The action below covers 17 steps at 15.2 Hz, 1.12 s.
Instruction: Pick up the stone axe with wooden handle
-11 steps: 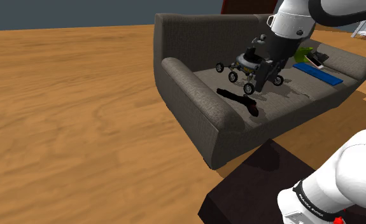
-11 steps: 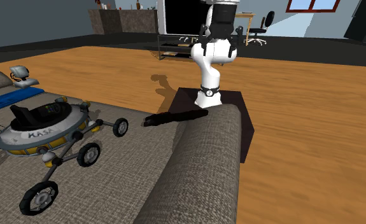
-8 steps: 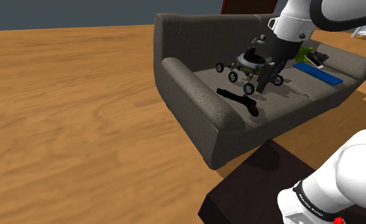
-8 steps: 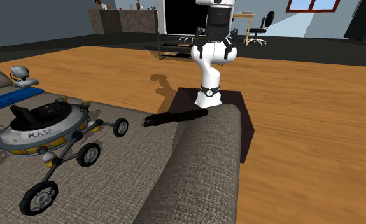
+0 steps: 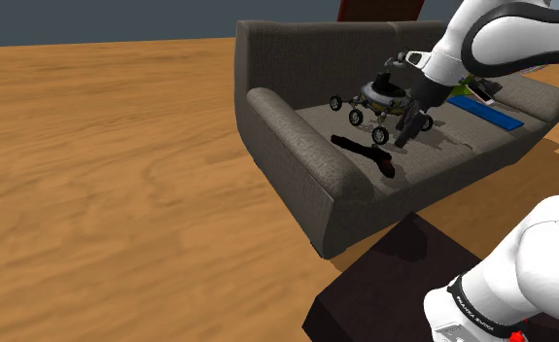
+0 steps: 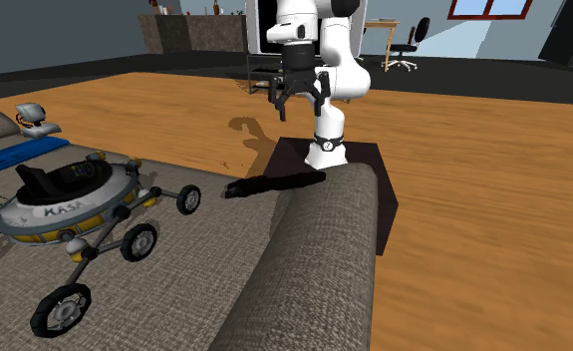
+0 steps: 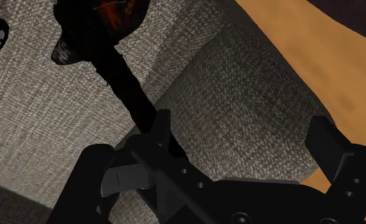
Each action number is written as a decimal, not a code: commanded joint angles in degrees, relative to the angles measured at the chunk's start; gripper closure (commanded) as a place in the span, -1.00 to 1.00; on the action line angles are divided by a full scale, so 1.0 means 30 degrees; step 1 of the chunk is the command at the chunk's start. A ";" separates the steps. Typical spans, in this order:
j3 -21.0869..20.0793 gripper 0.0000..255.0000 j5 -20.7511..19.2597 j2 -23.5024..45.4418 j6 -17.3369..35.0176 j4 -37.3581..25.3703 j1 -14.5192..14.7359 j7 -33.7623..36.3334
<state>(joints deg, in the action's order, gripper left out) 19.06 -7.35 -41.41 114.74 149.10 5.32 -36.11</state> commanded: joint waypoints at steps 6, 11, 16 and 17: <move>0.6541 -1.00 0.1358 0.4195 0.4185 -0.1230 0.3554 -1.0677; 1.2122 -1.00 0.5745 0.8514 0.5188 -0.3823 0.8537 -1.9333; 1.3039 -1.00 0.7089 0.9661 0.6297 -0.3324 0.9327 -2.0662; 1.3245 -1.00 0.7428 0.9927 0.6502 -0.3242 0.9518 -2.0976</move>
<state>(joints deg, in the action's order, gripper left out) 58.04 13.78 -12.55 133.57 139.17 33.21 -97.90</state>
